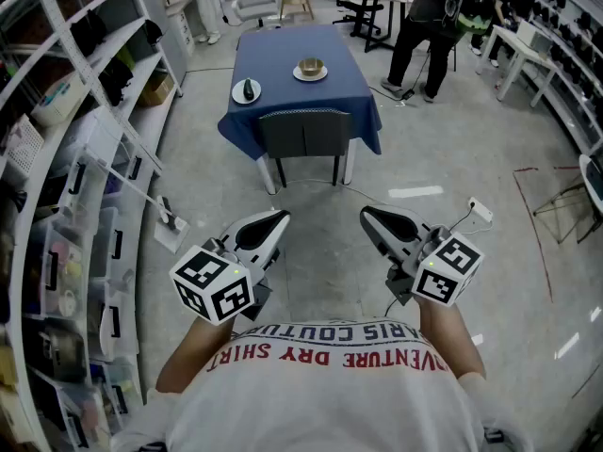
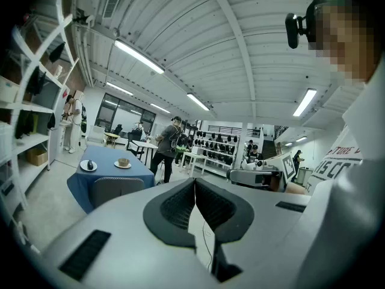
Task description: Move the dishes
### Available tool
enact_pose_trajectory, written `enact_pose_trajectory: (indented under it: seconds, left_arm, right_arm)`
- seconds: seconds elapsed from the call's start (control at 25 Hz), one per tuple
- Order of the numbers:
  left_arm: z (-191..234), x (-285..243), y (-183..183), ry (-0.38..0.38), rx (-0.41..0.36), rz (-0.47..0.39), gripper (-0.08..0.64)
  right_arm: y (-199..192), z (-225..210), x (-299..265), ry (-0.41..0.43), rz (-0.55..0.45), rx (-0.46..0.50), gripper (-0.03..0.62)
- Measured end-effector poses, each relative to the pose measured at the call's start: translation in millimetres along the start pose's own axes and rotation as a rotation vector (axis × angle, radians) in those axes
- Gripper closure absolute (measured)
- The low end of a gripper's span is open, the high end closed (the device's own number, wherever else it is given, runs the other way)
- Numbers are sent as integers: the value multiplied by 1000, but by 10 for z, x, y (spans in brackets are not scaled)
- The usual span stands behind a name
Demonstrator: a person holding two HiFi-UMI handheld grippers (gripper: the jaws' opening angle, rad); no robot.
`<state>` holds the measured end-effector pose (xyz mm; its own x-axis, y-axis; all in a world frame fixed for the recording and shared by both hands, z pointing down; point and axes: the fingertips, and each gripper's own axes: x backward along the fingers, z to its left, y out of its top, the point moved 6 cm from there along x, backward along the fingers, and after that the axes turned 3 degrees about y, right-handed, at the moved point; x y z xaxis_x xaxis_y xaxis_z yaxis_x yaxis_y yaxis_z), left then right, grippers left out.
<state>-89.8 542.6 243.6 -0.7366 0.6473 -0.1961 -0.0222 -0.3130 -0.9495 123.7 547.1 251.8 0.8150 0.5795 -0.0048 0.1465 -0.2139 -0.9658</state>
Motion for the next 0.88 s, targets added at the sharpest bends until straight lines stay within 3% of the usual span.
enact_pose_trajectory:
  seconds: [0.28, 0.52, 0.88]
  left_arm:
    - [-57, -321, -67, -4, 6, 11, 532]
    - [-241, -728, -29, -14, -4, 13, 531]
    - [-289, -1144, -182, 9, 13, 39, 531]
  right_arm:
    - [-32, -279, 148, -11, 1, -21, 571]
    - [28, -647, 433, -79, -7, -54, 569]
    - [-35, -1056, 681, -78, -30, -80, 568]
